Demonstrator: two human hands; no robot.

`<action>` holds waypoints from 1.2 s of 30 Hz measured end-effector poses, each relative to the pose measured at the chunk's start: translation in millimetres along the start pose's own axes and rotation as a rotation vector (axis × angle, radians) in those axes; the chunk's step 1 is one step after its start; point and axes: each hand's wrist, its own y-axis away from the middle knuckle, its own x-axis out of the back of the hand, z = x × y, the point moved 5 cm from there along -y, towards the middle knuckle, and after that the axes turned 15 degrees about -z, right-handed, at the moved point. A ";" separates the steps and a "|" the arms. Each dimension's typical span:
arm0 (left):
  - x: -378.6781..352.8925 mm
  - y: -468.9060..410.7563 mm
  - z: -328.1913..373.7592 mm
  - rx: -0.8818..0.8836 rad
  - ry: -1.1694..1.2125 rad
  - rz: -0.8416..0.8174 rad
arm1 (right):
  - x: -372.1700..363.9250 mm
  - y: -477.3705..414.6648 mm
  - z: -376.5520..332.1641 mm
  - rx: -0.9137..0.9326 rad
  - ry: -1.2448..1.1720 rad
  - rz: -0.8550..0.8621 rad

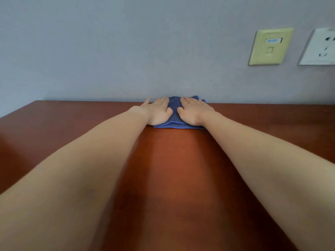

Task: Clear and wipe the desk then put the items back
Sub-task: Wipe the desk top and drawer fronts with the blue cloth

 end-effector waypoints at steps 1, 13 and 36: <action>-1.3 3.1 0.9 0.002 -0.006 0.002 | -1.0 3.3 -1.3 -0.007 0.007 0.004; -45.5 103.6 11.6 -0.048 0.067 0.011 | -34.4 97.4 -44.8 -0.015 0.017 -0.025; -132.9 321.3 51.8 -0.013 0.079 -0.032 | -104.8 307.5 -120.9 0.023 -0.015 -0.025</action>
